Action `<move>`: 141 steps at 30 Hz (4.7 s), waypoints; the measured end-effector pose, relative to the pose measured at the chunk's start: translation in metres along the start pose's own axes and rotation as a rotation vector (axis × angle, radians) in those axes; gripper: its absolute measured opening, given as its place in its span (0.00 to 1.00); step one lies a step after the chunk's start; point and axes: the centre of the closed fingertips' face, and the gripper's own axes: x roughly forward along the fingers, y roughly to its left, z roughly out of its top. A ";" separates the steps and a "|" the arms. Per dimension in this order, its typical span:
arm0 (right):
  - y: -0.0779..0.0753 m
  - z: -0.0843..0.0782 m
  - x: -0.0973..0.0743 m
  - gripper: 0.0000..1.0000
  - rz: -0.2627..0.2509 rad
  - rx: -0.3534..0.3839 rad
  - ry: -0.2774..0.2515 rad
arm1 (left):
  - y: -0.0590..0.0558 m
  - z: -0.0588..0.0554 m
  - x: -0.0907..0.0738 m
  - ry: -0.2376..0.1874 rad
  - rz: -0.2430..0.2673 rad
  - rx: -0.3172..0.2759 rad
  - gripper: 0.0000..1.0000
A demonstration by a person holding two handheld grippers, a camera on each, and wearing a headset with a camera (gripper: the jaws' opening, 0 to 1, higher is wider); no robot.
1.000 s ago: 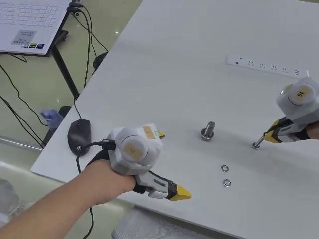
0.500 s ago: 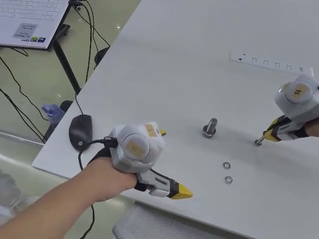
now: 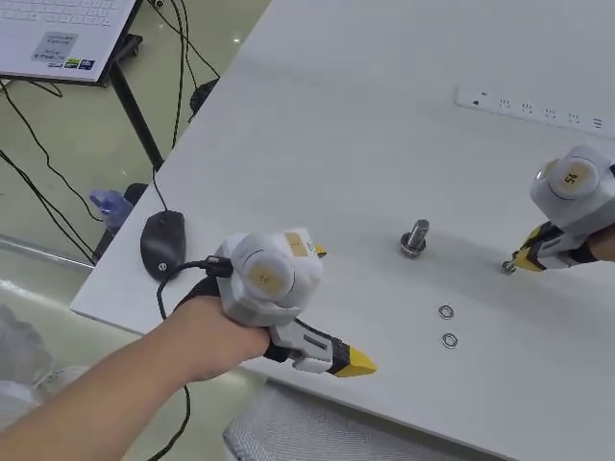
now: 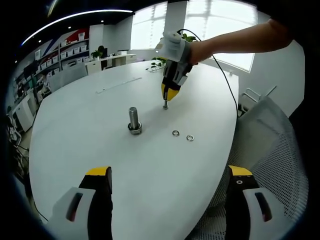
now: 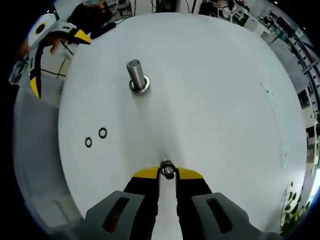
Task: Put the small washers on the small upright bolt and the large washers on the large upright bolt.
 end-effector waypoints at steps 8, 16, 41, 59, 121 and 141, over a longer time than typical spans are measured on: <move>0.001 -0.004 0.012 0.13 0.015 0.000 0.023 | 0.001 -0.002 0.001 0.008 -0.005 -0.004 0.93; 0.003 -0.009 0.019 0.13 0.021 -0.003 0.044 | 0.003 -0.003 0.000 0.009 -0.009 -0.007 0.92; 0.005 -0.007 0.021 0.15 0.028 -0.011 0.055 | 0.002 -0.006 -0.004 0.013 -0.011 -0.010 0.89; 0.004 0.002 0.003 0.26 0.030 -0.043 0.040 | 0.002 -0.001 -0.007 0.003 -0.009 0.003 0.89; 0.102 0.045 0.036 0.27 0.095 -0.145 -0.067 | -0.009 0.003 -0.018 -0.004 -0.010 0.047 0.89; 0.106 0.038 0.044 0.21 0.071 -0.152 -0.059 | -0.009 0.004 -0.020 -0.012 -0.012 0.046 0.88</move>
